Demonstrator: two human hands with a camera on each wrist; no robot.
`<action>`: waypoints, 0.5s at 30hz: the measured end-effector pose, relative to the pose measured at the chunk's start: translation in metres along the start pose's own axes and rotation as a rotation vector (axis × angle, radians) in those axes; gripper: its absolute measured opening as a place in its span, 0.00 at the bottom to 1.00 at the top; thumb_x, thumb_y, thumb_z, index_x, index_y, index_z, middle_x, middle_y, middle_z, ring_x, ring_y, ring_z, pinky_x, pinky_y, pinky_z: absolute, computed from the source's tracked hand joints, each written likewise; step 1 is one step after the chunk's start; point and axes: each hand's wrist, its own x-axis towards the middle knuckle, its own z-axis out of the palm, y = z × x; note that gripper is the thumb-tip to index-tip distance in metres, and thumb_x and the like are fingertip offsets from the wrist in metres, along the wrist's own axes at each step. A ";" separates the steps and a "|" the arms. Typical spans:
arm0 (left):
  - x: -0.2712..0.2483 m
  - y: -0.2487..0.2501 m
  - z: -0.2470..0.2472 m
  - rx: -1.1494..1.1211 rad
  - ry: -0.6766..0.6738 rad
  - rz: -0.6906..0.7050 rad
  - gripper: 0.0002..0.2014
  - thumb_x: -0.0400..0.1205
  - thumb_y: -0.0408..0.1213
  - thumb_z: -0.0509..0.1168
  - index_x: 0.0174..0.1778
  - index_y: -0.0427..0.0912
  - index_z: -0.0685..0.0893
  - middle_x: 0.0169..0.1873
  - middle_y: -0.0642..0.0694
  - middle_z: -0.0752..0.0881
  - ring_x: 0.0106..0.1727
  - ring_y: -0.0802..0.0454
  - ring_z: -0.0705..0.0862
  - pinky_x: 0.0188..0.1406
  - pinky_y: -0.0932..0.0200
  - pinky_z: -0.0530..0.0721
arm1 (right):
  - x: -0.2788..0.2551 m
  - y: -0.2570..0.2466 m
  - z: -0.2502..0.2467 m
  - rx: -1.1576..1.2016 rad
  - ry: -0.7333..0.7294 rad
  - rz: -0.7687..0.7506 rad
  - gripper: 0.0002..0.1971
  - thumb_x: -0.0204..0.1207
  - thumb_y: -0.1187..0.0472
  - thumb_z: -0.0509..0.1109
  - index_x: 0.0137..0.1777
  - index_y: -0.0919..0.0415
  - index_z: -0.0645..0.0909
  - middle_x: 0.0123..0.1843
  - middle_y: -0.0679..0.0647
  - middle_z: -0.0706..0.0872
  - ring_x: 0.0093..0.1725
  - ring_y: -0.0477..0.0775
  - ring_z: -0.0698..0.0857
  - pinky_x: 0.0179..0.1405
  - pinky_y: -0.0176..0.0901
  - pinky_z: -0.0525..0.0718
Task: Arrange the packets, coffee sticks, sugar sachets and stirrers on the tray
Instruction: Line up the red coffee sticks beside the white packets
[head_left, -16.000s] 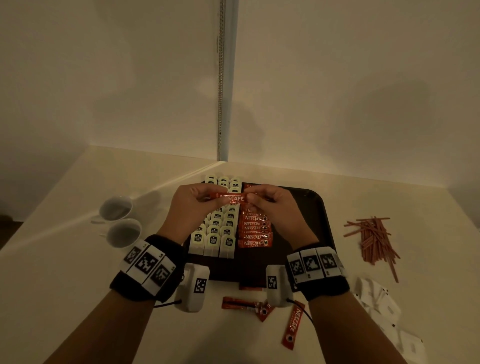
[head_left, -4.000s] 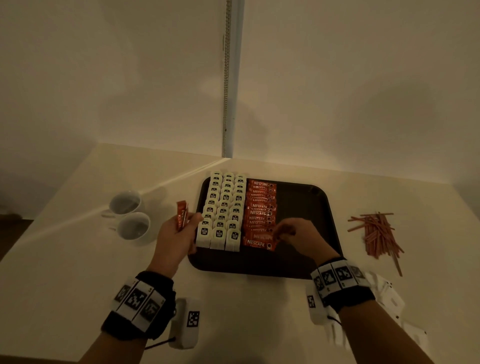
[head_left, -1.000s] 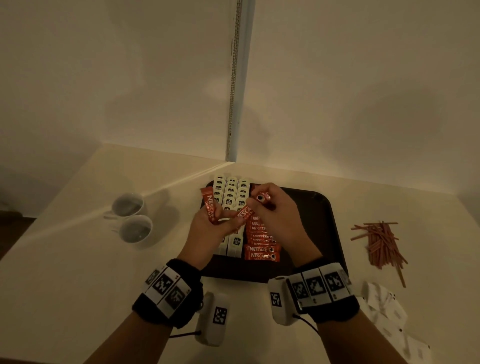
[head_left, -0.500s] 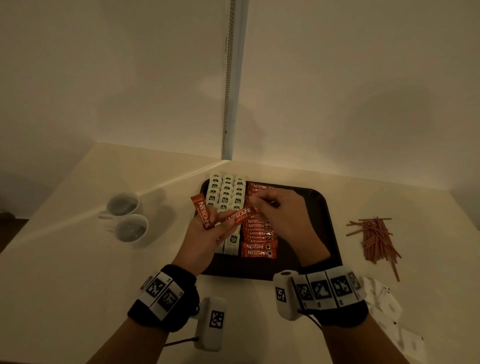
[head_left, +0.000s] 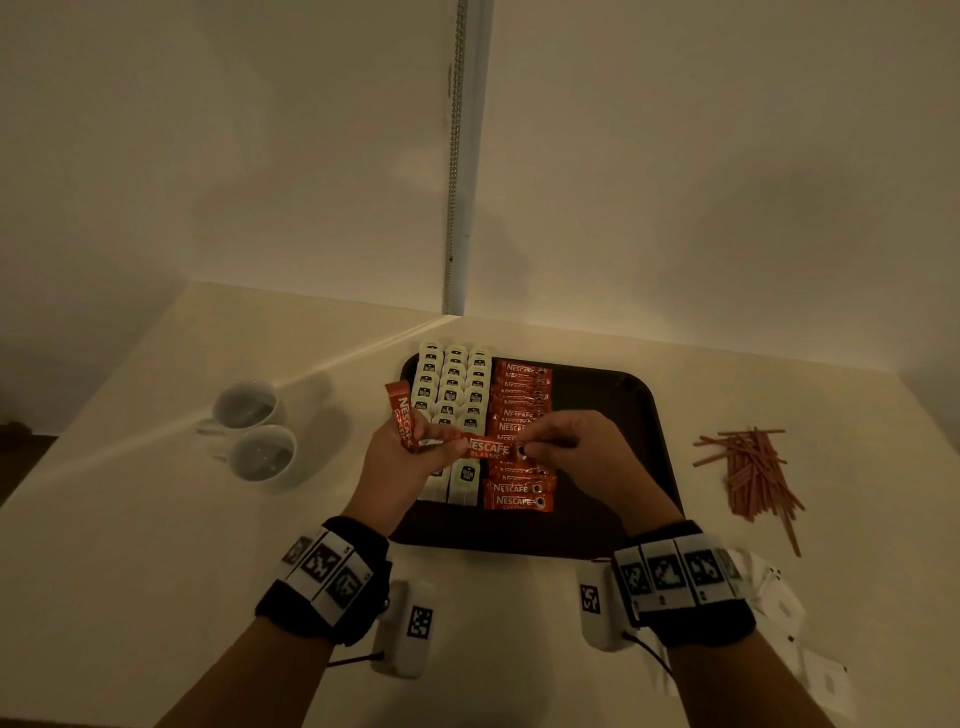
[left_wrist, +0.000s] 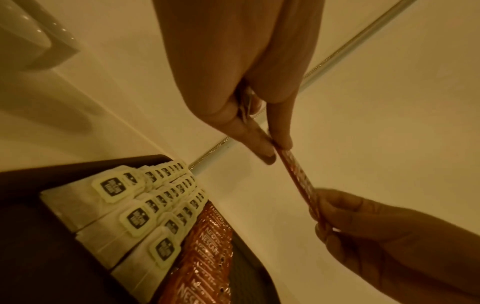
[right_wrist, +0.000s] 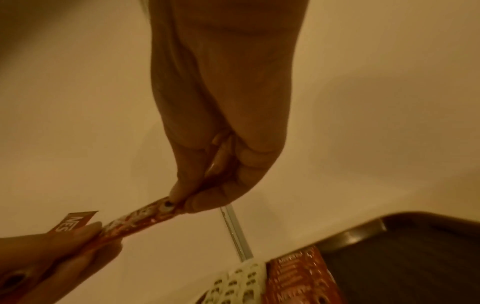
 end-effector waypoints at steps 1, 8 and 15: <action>-0.001 -0.002 -0.001 0.014 0.002 -0.041 0.18 0.75 0.26 0.72 0.34 0.42 0.66 0.45 0.39 0.90 0.48 0.46 0.90 0.45 0.56 0.88 | 0.001 0.008 0.000 -0.016 0.001 0.010 0.10 0.75 0.65 0.70 0.43 0.46 0.82 0.50 0.45 0.87 0.52 0.43 0.85 0.52 0.36 0.83; -0.007 -0.005 -0.023 0.040 0.042 -0.249 0.19 0.85 0.54 0.54 0.33 0.48 0.72 0.21 0.52 0.68 0.20 0.57 0.63 0.21 0.62 0.63 | -0.001 0.091 0.021 -0.168 0.025 0.249 0.09 0.78 0.68 0.67 0.47 0.52 0.84 0.52 0.47 0.85 0.52 0.43 0.82 0.57 0.37 0.81; -0.008 -0.005 -0.035 0.029 0.073 -0.289 0.22 0.87 0.55 0.48 0.35 0.46 0.73 0.18 0.53 0.67 0.19 0.56 0.62 0.23 0.60 0.62 | 0.001 0.114 0.050 -0.133 0.087 0.344 0.11 0.74 0.68 0.72 0.39 0.49 0.79 0.49 0.46 0.83 0.52 0.46 0.82 0.54 0.38 0.80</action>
